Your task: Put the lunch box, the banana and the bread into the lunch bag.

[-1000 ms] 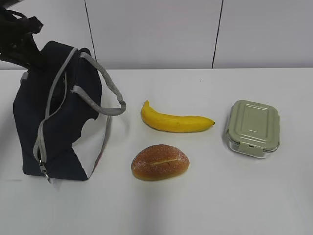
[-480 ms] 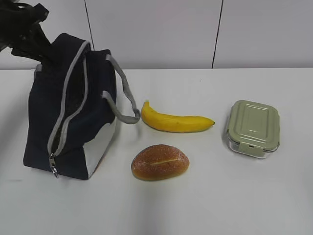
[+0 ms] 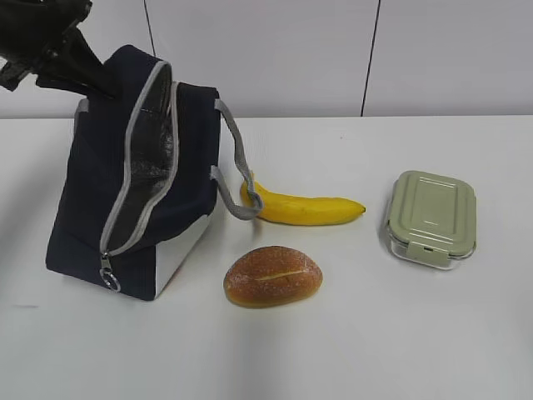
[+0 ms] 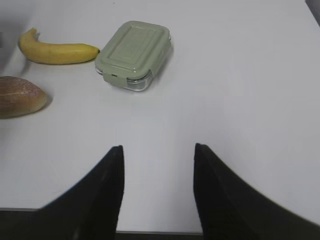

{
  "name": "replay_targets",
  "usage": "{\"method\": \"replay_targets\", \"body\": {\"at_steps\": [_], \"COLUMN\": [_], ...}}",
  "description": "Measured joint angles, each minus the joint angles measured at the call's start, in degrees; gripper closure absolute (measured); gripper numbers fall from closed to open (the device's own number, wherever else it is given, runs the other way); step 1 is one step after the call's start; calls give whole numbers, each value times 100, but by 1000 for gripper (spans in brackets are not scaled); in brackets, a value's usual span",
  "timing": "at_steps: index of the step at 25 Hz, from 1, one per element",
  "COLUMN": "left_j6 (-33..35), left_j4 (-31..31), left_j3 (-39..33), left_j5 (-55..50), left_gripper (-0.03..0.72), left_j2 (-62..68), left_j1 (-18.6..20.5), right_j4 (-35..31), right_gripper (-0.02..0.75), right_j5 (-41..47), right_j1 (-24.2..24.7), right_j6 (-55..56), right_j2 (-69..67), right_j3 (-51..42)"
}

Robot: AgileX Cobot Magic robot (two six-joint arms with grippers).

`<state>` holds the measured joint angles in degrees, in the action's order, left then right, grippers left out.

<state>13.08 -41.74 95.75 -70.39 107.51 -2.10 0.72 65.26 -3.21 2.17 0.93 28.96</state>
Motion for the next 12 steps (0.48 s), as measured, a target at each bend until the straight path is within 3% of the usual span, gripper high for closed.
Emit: {"method": "replay_targets", "body": {"at_steps": [8, 12], "left_j6": [0, 0], "left_j4": [0, -12], "left_j3": [0, 0], "left_j5": [0, 0], "left_gripper": [703, 704], "left_j2": [0, 0], "left_j1": [-331, -363], "right_j4": [-72, -309], "right_gripper": [351, 334], "right_j5": [202, 241], "right_j1": [0, 0], "right_j6": [0, 77], "right_j2": [-63, -766], "right_j3": [159, 280]}}
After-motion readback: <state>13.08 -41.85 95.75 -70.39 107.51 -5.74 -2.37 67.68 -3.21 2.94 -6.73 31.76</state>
